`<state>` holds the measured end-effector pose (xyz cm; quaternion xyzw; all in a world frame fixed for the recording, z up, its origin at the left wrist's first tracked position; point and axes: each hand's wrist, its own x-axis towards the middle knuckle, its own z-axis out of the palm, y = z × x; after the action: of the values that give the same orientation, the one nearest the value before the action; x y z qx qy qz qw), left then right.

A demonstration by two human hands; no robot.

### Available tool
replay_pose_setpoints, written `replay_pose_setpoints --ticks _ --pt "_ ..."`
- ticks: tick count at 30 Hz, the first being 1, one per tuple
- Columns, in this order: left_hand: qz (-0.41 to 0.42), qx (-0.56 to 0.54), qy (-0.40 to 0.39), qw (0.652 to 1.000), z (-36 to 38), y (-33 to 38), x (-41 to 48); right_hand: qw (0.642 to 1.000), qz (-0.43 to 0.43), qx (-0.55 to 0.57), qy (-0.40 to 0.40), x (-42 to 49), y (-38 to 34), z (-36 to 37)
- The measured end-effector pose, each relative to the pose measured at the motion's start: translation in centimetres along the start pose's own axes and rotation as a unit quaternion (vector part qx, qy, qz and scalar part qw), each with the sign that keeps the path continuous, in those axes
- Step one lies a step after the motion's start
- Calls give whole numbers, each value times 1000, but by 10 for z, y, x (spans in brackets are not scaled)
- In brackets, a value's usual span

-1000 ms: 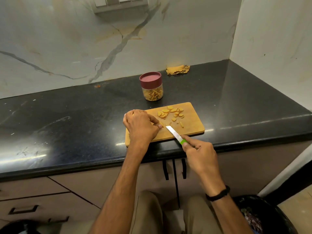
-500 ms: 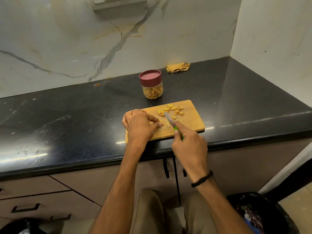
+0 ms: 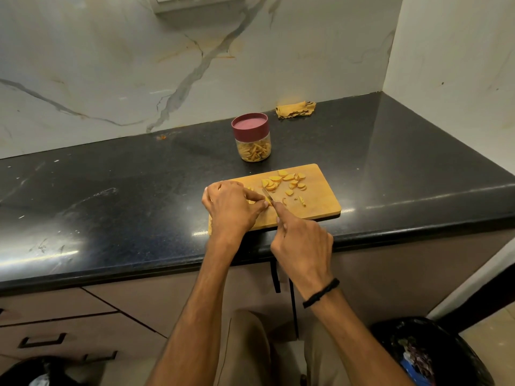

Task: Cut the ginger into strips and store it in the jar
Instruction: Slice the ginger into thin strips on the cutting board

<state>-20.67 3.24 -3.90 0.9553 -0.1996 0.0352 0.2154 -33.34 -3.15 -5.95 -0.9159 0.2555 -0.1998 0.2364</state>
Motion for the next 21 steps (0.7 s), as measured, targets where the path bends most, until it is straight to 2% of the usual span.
replay_pose_setpoints --ticks 15,21 --pt "-6 10 -7 1000 -3 5 -2 1000 4 -9 1 2 0 2" --pt "-7 12 -1 1000 -3 6 -3 999 22 -42 -22 4 -3 -1"
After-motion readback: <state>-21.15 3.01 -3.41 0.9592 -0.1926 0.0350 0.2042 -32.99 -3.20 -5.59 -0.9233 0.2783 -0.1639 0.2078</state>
